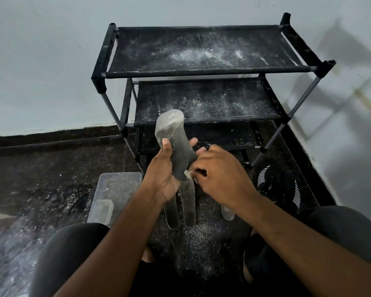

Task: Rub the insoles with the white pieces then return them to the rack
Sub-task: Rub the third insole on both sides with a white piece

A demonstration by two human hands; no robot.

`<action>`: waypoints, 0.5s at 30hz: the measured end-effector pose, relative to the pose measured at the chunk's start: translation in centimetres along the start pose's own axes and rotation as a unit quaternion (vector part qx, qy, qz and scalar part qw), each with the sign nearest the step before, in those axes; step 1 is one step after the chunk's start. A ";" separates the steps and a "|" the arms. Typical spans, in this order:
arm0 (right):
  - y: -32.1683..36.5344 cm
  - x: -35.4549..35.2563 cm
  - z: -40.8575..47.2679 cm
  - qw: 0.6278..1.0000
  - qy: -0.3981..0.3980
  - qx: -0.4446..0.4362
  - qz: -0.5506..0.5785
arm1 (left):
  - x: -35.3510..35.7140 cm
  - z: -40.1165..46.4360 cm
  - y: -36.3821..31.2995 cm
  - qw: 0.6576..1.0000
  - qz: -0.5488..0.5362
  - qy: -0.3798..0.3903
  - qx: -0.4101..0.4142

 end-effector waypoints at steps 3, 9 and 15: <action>0.8 0.1 -0.2 0.997 -0.010 0.022 0.067 | -0.2 0.1 0.1 1.000 0.001 -0.001 -0.014; -0.9 -1.5 0.8 0.982 -0.087 0.065 0.157 | 0.2 -0.5 1.2 0.988 0.147 0.035 0.032; -2.8 -1.3 1.0 0.974 -0.056 0.115 0.185 | 0.8 -0.9 1.2 0.975 0.211 0.057 0.038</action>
Point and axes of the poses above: each hand's wrist, its own z-axis towards the middle knuckle, its own x-axis out of the palm, y = z × x, the point moved 2 cm from there along z, towards the middle knuckle, and after that the axes turned 6 degrees about -z, right-handed, at the moved point
